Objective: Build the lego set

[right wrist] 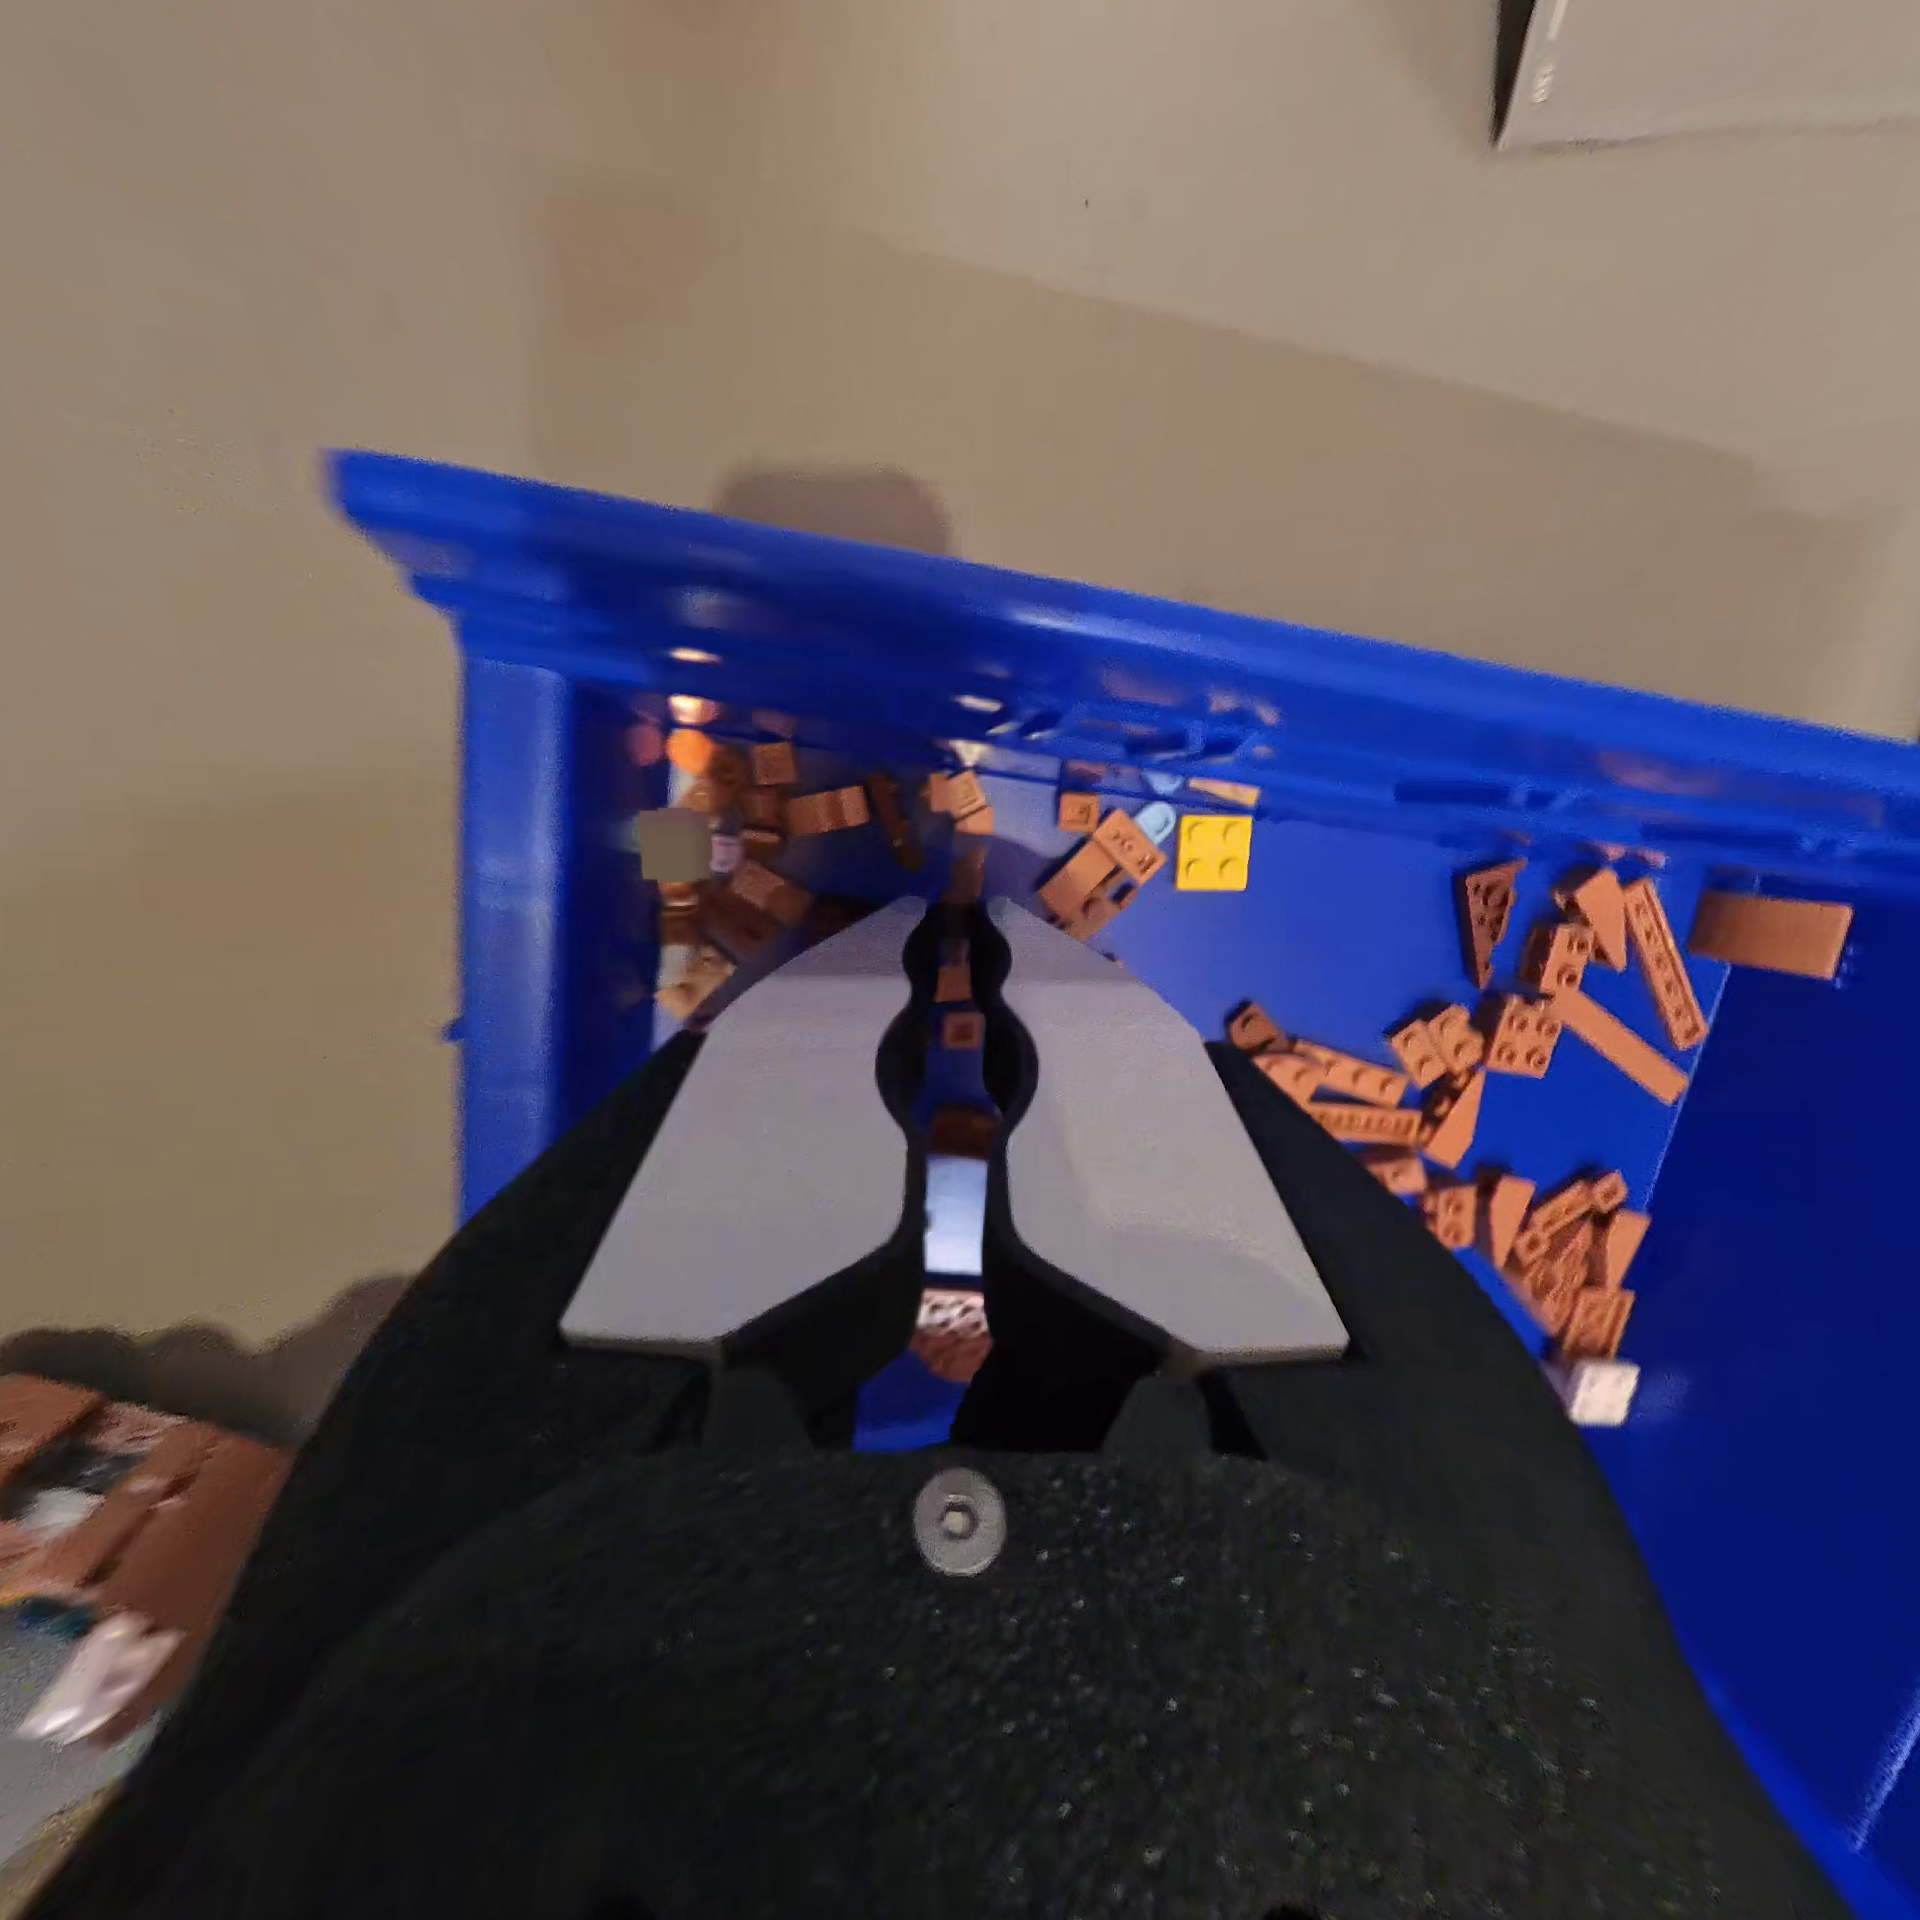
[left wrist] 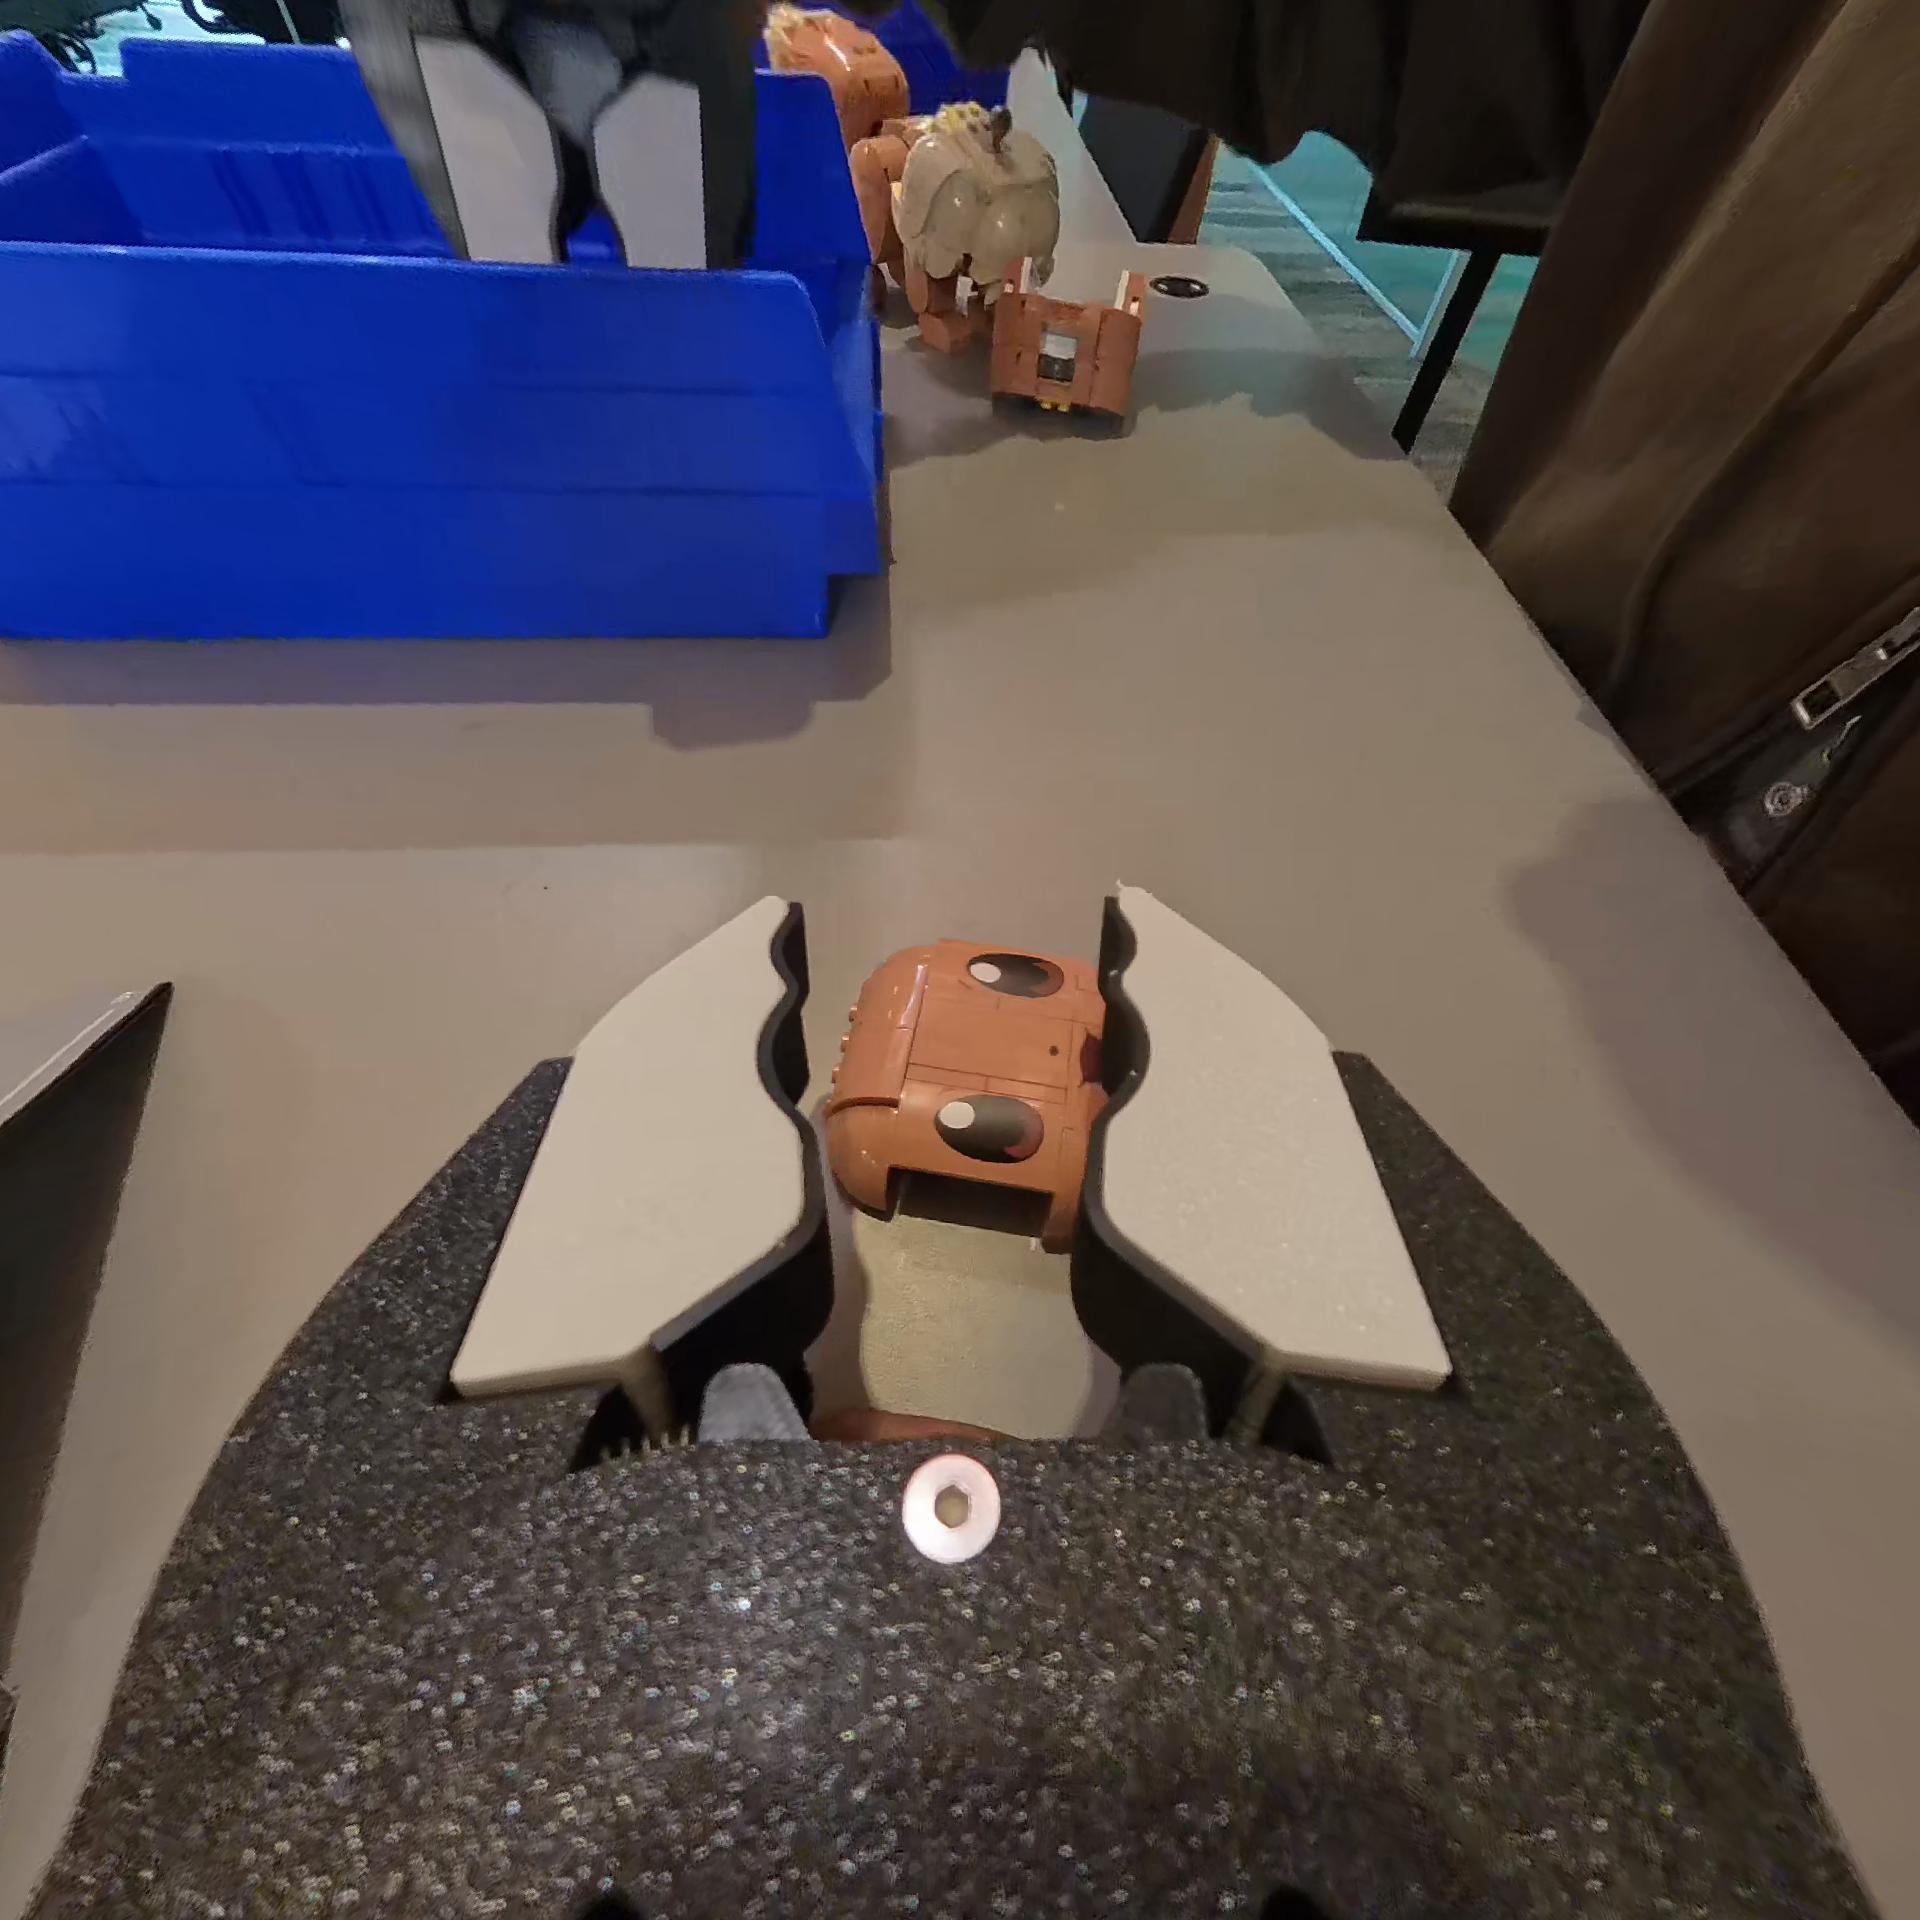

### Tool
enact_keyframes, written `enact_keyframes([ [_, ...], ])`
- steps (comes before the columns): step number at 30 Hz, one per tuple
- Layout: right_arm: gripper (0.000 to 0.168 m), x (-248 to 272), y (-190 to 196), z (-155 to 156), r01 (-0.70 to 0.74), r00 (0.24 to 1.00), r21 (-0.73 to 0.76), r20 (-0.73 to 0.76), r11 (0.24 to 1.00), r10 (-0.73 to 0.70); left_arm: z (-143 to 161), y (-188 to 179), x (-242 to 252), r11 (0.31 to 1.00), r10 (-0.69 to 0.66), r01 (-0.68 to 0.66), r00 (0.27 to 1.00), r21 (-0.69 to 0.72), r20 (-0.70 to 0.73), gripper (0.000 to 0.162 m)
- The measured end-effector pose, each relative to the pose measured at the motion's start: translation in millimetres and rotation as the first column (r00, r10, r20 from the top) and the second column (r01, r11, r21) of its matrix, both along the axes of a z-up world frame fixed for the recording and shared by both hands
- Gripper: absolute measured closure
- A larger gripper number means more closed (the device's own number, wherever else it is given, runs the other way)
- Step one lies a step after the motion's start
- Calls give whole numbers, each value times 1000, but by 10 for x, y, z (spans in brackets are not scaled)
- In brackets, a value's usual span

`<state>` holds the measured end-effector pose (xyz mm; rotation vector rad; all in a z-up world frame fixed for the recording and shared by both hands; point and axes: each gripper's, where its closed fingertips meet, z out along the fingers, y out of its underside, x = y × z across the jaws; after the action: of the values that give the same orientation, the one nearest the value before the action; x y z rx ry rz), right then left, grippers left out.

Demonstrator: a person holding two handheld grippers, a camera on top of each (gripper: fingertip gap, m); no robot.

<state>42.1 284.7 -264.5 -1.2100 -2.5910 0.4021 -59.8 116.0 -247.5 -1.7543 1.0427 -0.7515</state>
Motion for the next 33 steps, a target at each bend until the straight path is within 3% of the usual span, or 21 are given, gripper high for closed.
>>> enact_keyframes([
  [3, 163, 175, -207, 298, 56, 998, -55, -16, 997, -57, -34, -58, -9, 1000, -21, 21, 999, -3, -30, 106],
  [8, 163, 312, -981, 687, 56, 998, -287, -18, 956, -64, 117, -113, 99, 999, -36, 37, 999, 32, -31, 105],
  [12, 163, 211, -1628, 524, 92, 994, -411, 95, 907, -58, 275, -273, 365, 992, -107, 108, 994, 57, -33, 105],
  [16, 163, 244, -2087, 66, 102, 962, -425, 274, 899, 21, 185, -417, 504, 985, -168, 169, 982, 11, -88, 105],
  [21, 163, 126, -2130, -338, 133, 929, -350, 369, 927, 6, -48, -433, 434, 983, -179, 170, 971, -72, -158, 104],
  [28, 158, -79, -2004, -345, 167, 947, -287, 311, 943, -73, -107, -415, 402, 985, -170, 158, 967, -76, -188, 103],
  [33, 141, -92, -1833, -314, 195, 961, -218, 235, 956, -142, -107, -405, 410, 986, -164, 154, 967, -64, -197, 103],
])
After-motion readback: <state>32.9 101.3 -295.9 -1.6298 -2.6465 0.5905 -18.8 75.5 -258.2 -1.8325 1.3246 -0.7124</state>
